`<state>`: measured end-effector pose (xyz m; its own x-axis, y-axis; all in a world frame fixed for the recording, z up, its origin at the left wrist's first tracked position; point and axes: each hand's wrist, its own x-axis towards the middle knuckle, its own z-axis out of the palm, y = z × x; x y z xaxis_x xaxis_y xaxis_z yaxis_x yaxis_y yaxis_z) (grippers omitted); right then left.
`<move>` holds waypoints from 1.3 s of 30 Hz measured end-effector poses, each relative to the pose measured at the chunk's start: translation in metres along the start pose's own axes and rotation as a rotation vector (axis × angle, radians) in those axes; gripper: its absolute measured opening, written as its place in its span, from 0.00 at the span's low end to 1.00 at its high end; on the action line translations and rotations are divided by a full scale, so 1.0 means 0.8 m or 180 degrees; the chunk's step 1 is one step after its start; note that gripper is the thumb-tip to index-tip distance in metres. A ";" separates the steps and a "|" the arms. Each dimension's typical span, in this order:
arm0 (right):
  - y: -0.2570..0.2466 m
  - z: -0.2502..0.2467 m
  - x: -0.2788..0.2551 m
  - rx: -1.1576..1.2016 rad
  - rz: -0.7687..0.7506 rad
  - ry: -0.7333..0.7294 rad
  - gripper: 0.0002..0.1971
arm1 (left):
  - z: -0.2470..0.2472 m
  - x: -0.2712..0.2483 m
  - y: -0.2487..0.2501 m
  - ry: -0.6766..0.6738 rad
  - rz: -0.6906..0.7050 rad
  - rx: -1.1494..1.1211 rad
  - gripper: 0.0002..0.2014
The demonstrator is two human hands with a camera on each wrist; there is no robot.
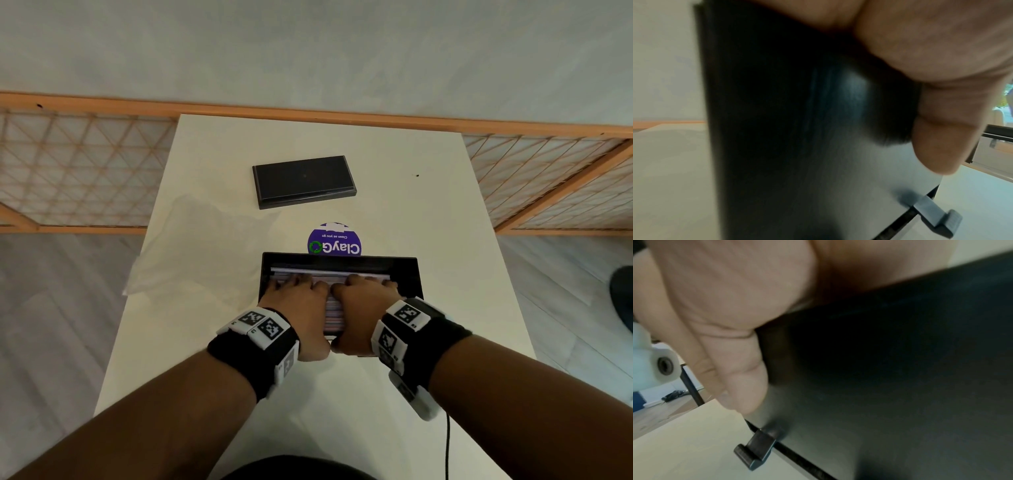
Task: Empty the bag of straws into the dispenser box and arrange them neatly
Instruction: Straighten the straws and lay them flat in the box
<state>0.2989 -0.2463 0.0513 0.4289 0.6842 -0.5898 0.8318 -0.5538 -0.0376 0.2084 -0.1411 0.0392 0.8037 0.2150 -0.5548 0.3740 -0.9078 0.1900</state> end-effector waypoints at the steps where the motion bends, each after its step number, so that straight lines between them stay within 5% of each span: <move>1: 0.000 0.001 0.000 0.0080 0.0016 0.0003 0.33 | 0.001 -0.001 0.000 0.0016 0.0003 -0.0004 0.39; 8: -0.001 0.000 0.004 -0.0069 0.0002 -0.0091 0.33 | -0.003 -0.006 0.009 0.0000 -0.0013 0.0154 0.33; 12: -0.007 0.004 0.005 0.0068 -0.0073 -0.0054 0.26 | -0.001 -0.008 0.020 0.0047 -0.0055 0.0268 0.43; 16: -0.006 0.003 -0.001 0.0013 0.0051 -0.0065 0.35 | 0.004 -0.009 0.017 0.0178 -0.0092 0.0008 0.36; 23: 0.007 0.002 -0.009 0.0246 0.0298 -0.0116 0.21 | 0.012 -0.008 0.006 0.0264 -0.0220 -0.0020 0.33; 29: 0.007 -0.001 -0.007 0.0170 0.0325 -0.0213 0.33 | 0.015 -0.008 0.004 0.0192 -0.0253 -0.0072 0.34; 39: 0.005 0.005 -0.007 0.0196 0.0358 0.0007 0.34 | 0.017 -0.008 0.002 0.0328 -0.0158 -0.0033 0.33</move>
<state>0.2979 -0.2544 0.0513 0.5192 0.6170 -0.5914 0.7551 -0.6553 -0.0209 0.1975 -0.1492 0.0320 0.8273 0.2959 -0.4776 0.4187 -0.8915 0.1730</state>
